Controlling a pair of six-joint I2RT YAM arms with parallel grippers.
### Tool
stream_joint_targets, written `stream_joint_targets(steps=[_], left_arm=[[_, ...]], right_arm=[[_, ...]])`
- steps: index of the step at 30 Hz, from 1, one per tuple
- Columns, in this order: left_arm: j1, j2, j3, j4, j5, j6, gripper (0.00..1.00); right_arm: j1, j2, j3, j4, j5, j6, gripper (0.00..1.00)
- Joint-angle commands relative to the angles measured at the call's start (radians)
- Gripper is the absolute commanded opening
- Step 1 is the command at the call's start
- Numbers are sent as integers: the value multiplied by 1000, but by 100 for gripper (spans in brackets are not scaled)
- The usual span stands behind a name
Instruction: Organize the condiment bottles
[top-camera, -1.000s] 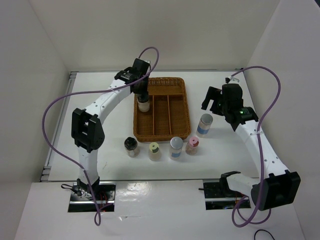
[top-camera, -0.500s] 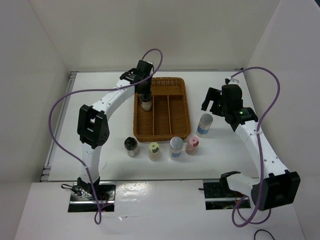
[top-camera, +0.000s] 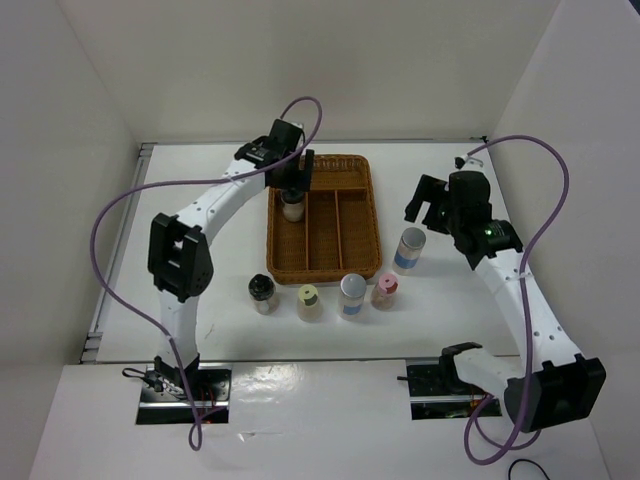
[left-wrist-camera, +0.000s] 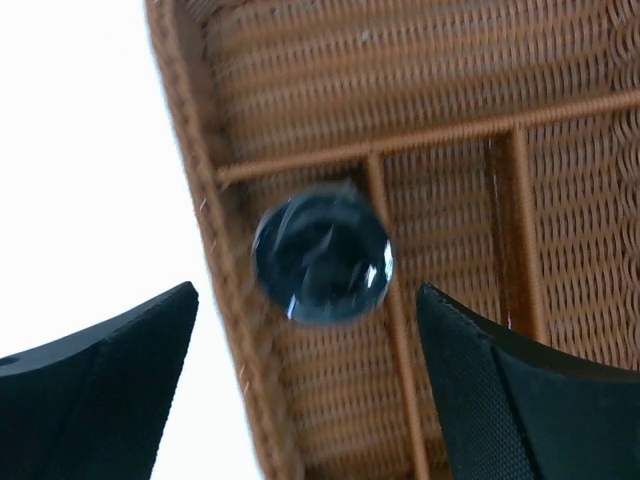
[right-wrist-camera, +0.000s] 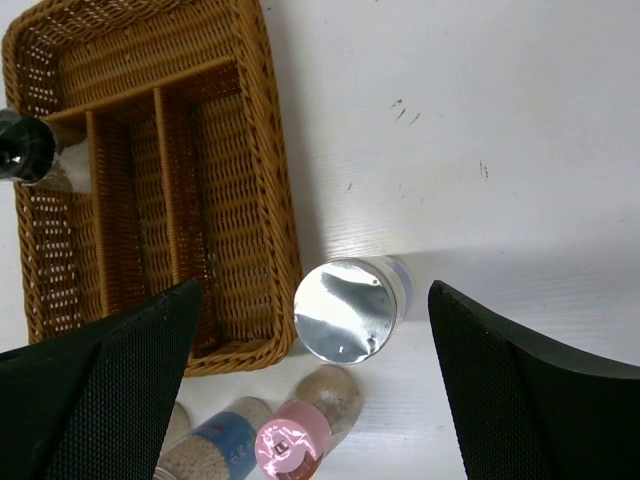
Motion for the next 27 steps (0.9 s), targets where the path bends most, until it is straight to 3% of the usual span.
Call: stream_joint_targets(steps=[1,6,8,12,16,21,27], left_arm=[[-19,-216,-53,-26,-30,-10,97],[-20,-558,-362,-35,-12,-64,100],[-20,-673,-442,-67,69,-55,100],[-29,-708,-518,-234,183,-35,100],[-87,-761,-625,-331,70,-120,100],[-87,-870,-737,-311,108,-173,100],[-96,-916,-809,-293,186,-173,92]], right_arm=[[-7,-47,-4,-5,-16,8,98],[-7,-92,-25,-5,-35,18,98],[-16,-115,-44,-5,-44,27,98],[-16,-115,-55,-5,-64,37,98],[-16,-136,-87,6,-73,47,98],[-16,-147,-105,6,-73,47,98],[-16,-129,-105,6,-73,47,98]])
